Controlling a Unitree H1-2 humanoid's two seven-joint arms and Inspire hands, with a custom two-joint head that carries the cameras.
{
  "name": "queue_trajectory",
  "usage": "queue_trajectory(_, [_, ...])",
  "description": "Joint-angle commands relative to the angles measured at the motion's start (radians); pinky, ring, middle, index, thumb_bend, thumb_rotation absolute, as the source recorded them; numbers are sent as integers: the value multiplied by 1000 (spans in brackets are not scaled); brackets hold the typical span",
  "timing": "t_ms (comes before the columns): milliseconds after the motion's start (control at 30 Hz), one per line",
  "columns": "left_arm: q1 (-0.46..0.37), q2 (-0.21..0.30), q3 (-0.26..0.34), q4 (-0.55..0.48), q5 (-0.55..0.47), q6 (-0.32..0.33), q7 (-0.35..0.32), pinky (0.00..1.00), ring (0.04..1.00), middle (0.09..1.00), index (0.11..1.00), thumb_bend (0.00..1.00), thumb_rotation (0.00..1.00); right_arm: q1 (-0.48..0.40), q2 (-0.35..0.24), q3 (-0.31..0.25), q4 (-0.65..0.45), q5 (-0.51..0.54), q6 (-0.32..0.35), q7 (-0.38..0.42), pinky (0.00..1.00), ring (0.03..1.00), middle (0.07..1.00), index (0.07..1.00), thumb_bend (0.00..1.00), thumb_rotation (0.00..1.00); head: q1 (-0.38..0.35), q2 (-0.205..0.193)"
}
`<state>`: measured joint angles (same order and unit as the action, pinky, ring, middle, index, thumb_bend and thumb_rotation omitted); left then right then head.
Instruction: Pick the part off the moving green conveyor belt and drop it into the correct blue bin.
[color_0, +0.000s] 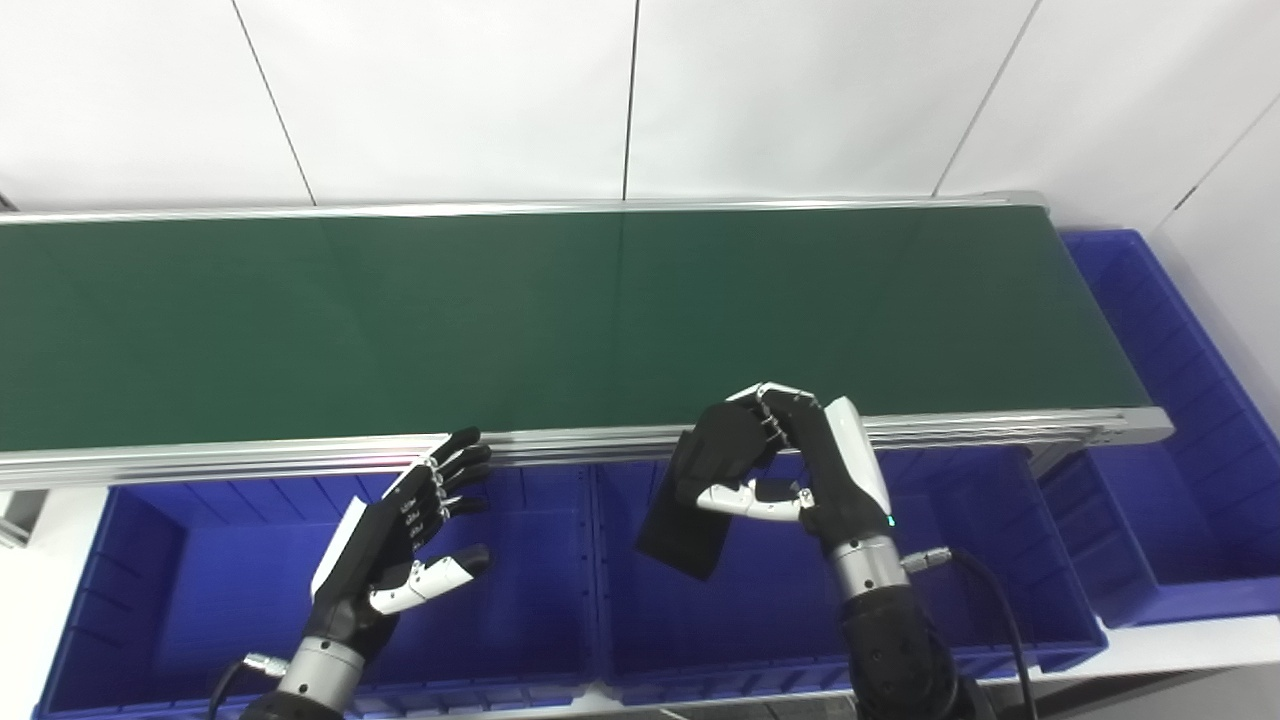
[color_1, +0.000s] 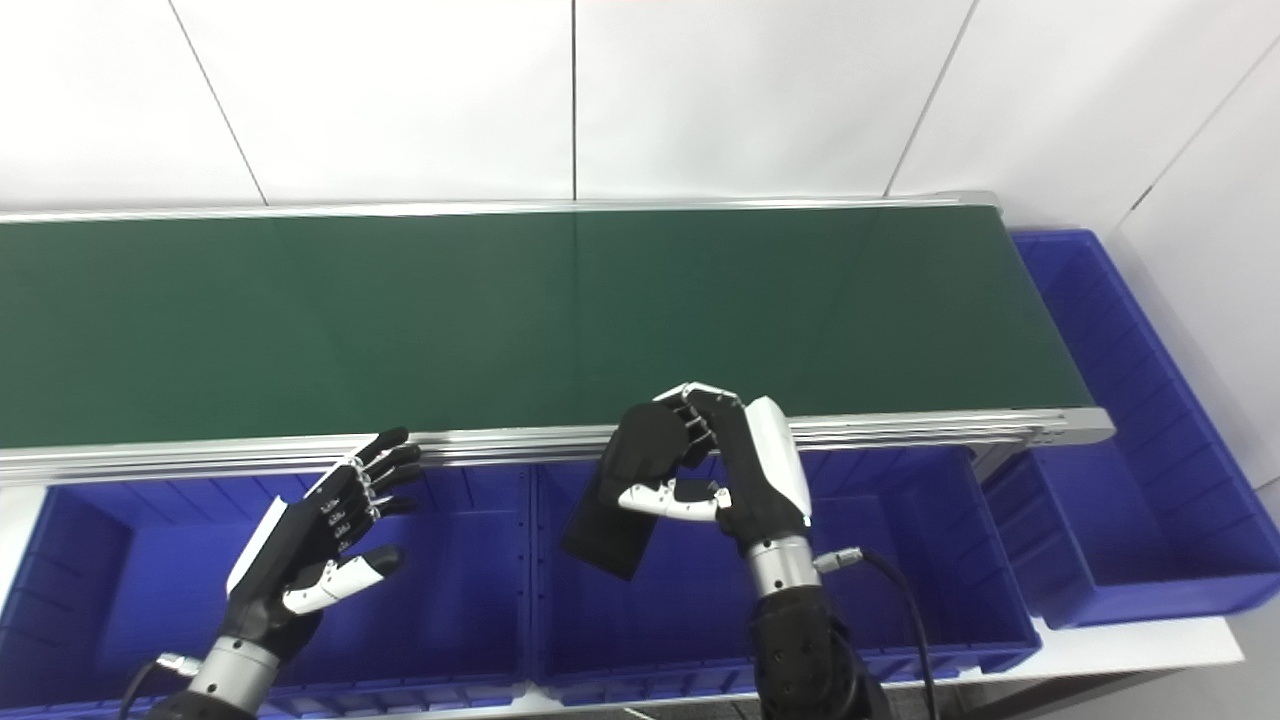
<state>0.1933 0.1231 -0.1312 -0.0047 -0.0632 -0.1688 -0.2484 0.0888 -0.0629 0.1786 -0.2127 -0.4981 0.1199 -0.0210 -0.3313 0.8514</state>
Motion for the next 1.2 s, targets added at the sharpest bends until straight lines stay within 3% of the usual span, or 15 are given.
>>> queue_trajectory(0, [-8,1,0,-42,-15,-4,-6,766,849,862,888,967,492,-13,-9,9,-17,-17,-32,-8,434,453,510,477,519,0,-3,7])
queue_trajectory(400, [-9,0,0,-63,-3,9,1,743,827,839,890,973,511,-17,-63,60,-17,-101,2,21,444,430,495,498,518,0,-14,23])
queue_trajectory(600, [-6,1,-1,-67,1,2,1,752,820,829,891,956,517,-28,-100,89,-7,-148,40,91,452,423,472,518,517,0,-13,24])
queue_trajectory(800, [1,0,0,-82,-14,18,-3,750,825,836,894,966,503,-42,-109,101,35,-177,46,113,442,420,468,536,514,0,-24,26])
queue_trajectory(1167, [0,15,-1,-88,-32,14,-22,751,832,842,899,953,501,-77,-114,119,171,-184,12,85,436,422,475,516,517,0,-44,32])
